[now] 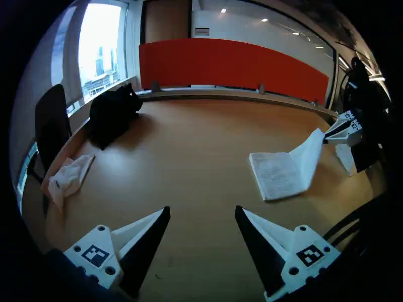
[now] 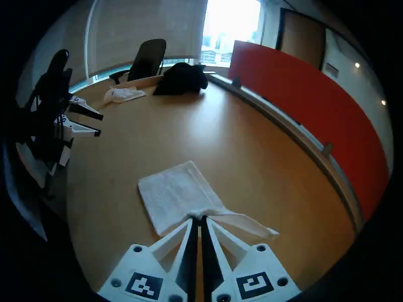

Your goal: Fold towel

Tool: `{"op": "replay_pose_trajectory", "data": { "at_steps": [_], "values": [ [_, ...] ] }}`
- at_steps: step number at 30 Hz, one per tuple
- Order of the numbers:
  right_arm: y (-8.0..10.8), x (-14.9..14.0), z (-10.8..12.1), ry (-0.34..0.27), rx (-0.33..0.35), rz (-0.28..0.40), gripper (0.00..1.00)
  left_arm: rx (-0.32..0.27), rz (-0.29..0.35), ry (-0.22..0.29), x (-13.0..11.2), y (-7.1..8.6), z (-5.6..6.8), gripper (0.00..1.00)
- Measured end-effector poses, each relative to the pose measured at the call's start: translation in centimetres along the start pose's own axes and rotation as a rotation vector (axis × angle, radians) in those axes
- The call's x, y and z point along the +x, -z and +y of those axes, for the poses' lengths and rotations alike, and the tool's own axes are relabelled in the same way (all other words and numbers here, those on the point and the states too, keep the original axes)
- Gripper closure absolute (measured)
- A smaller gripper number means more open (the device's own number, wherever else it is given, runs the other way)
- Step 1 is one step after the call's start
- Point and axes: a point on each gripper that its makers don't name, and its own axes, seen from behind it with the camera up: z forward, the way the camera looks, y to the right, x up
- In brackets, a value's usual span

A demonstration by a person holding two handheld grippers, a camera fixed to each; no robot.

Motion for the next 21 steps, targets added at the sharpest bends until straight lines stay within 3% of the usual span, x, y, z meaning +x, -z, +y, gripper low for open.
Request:
{"op": "replay_pose_trajectory", "data": {
  "at_steps": [12,21],
  "values": [
    [-3.6,2.4,-3.4,0.062,0.107,-0.008,0.96,0.025,0.011,0.018,-0.4,1.3,-0.8,0.05],
    [-8.9,2.4,-7.6,0.091,0.213,-0.042,0.96,0.058,0.005,0.025,-1.5,2.5,-1.5,0.05]
  ]
}}
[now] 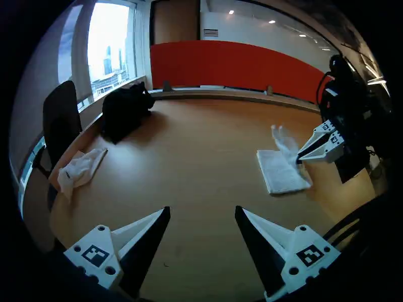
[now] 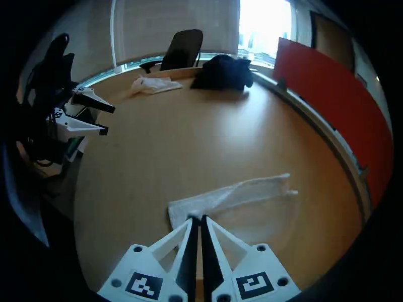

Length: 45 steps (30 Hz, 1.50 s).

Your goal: Fold towel

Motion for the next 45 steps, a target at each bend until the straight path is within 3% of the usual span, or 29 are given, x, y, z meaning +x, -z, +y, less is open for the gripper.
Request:
{"op": "replay_pose_trajectory", "data": {
  "at_steps": [6,16,23,26,28,30,38,45],
  "values": [
    [-2.9,-1.6,-1.0,-0.009,0.035,-0.049,0.96,0.004,-0.003,0.011,-0.5,0.4,-0.2,0.04],
    [-3.2,-1.9,-1.2,-0.015,0.038,-0.058,0.92,0.004,-0.008,0.011,-0.8,0.4,-0.3,0.05],
    [-3.0,-1.8,-1.0,-0.019,0.036,-0.050,0.78,0.003,-0.011,0.011,-0.9,0.4,-0.2,0.04],
    [-2.9,-1.9,-0.9,-0.022,0.031,-0.047,0.60,0.004,-0.011,0.010,-0.8,0.5,-0.1,0.05],
    [-2.8,-1.9,-0.9,-0.024,0.028,-0.043,0.42,0.003,-0.011,0.009,-0.8,0.4,-0.1,0.05],
    [-2.6,-1.9,-0.9,-0.027,0.027,-0.039,0.36,0.002,-0.011,0.009,-0.8,0.4,-0.1,0.05],
    [-1.9,-2.5,-0.8,-0.048,0.001,-0.035,0.29,-0.001,-0.007,0.008,-0.6,0.4,0.1,0.05],
    [-0.7,-3.9,-0.8,-0.079,-0.023,-0.044,0.28,-0.005,-0.004,0.002,-0.4,0.2,0.2,0.04]
  ]
}}
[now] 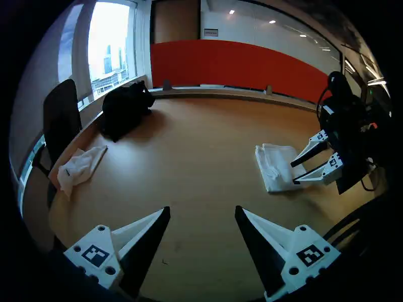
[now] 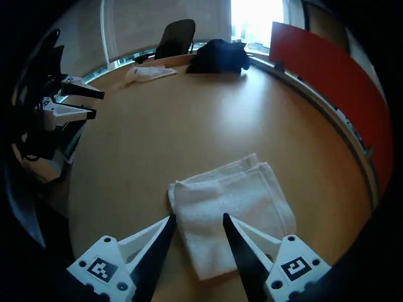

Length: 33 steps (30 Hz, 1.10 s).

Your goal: Fold towel

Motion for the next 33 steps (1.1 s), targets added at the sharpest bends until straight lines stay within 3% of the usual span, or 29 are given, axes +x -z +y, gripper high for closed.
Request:
{"op": "replay_pose_trajectory", "data": {
  "at_steps": [15,33],
  "values": [
    [2.5,-4.1,0.3,-0.064,-0.056,-0.033,0.28,-0.013,-0.002,-0.016,0.4,-0.3,0.2,0.05],
    [3.1,-7.4,0.1,-0.107,-0.095,-0.071,0.28,-0.022,-0.005,-0.024,0.3,-0.4,0.5,0.05]
  ]
}}
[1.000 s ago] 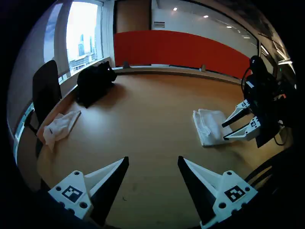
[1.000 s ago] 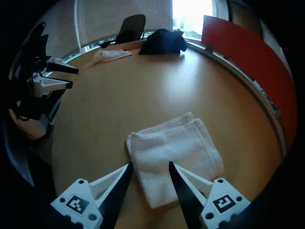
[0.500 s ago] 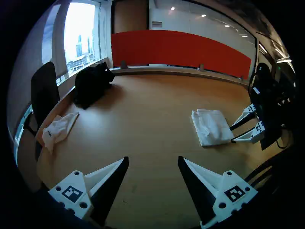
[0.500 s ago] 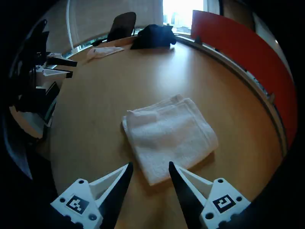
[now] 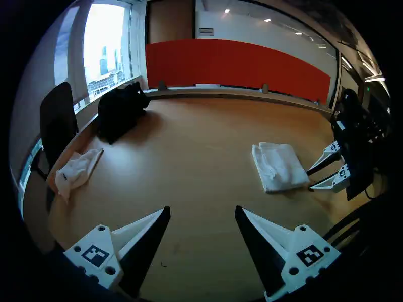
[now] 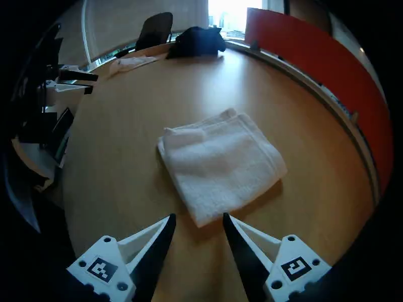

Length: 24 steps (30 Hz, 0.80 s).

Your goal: Fold towel

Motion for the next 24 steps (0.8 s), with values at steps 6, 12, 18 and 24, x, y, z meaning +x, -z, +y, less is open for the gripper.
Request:
{"op": "replay_pose_trajectory", "data": {
  "at_steps": [6,12,18,24],
  "values": [
    [-0.3,-0.4,0.0,-0.013,-0.001,-0.006,0.37,-0.001,0.002,-0.003,0.0,0.0,0.1,0.04],
    [-0.9,-0.6,0.6,-0.036,-0.028,-0.010,0.55,-0.001,0.002,0.002,0.0,0.0,0.1,0.05],
    [-1.1,-0.6,0.9,-0.054,-0.042,-0.006,0.72,-0.003,0.001,0.000,0.0,0.0,0.2,0.05],
    [-1.1,-0.6,1.0,-0.058,-0.051,-0.004,0.95,-0.005,-0.001,-0.003,-0.1,-0.1,0.2,0.04]
  ]
}}
